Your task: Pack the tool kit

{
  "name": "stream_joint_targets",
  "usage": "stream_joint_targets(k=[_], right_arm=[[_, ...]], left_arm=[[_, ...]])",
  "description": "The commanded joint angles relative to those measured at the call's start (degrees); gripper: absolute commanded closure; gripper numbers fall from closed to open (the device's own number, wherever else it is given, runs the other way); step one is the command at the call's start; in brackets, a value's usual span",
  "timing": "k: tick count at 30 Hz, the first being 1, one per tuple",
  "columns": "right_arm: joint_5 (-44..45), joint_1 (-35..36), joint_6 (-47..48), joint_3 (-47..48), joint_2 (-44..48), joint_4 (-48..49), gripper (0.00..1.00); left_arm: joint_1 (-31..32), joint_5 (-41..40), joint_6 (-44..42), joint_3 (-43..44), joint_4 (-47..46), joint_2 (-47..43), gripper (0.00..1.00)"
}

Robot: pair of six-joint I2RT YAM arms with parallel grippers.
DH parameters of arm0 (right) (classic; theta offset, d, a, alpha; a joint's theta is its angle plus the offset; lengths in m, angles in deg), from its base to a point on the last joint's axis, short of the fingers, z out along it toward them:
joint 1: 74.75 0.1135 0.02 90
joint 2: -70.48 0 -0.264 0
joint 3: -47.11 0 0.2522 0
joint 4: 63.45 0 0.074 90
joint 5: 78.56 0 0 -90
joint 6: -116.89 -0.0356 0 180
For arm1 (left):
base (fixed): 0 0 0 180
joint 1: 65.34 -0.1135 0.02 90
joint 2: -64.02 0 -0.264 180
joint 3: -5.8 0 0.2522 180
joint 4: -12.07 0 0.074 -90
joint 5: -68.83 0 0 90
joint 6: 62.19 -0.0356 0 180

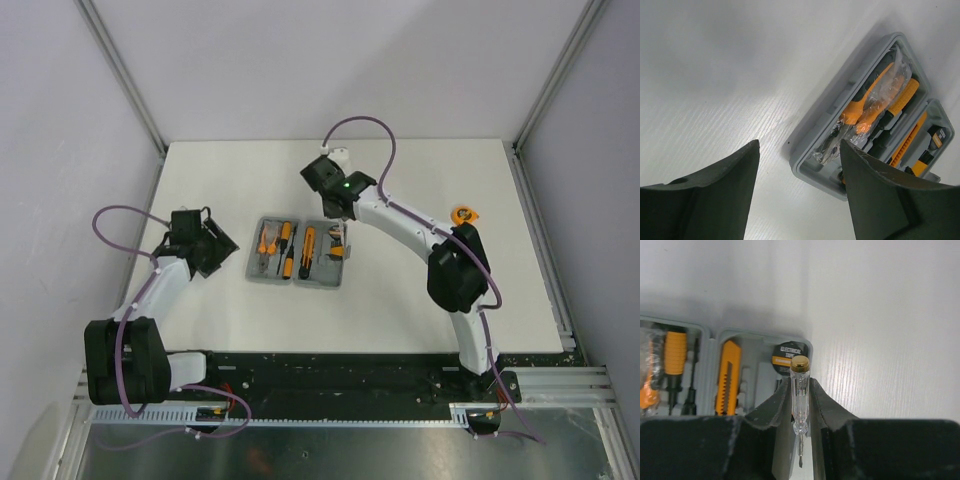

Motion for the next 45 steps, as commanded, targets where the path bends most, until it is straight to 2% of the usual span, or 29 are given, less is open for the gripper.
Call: stream_joint_targets(k=[1,4,8,13,25,45], right_arm=[[4.1,1.5,2.9,4.0,2.5,0.7,1.00],[-1.8,0.9,1.9,4.7,1.0,0.7,1.00],[-10.8,0.1,-4.4,4.1,-1.2,0.1,1.00],[-13.9,0.5,-8.4,3.5,-3.5,0.3,1.00],[-16.8,0.4,-12.2,3.7,-8.2,0.2,1.00],[-14.6,-0.3,-16.1,6.2,-14.0,1.2,0.99]], left_arm=[[-0.4,-0.7,-1.7,1.0,-0.3,-0.7,0.30],[-0.4,-0.6,-1.7,1.0,-0.3,-0.7,0.30],[-0.4,-0.2,-1.7,1.2,-0.3,-0.4,0.30],[-0.4,0.5,-1.5,1.8,-0.3,-0.2,0.30],[-0.3,0.6,-1.6,1.1,-0.3,-0.2,0.30],[-0.4,0.9,-1.9,1.2,-0.4,0.2,0.31]])
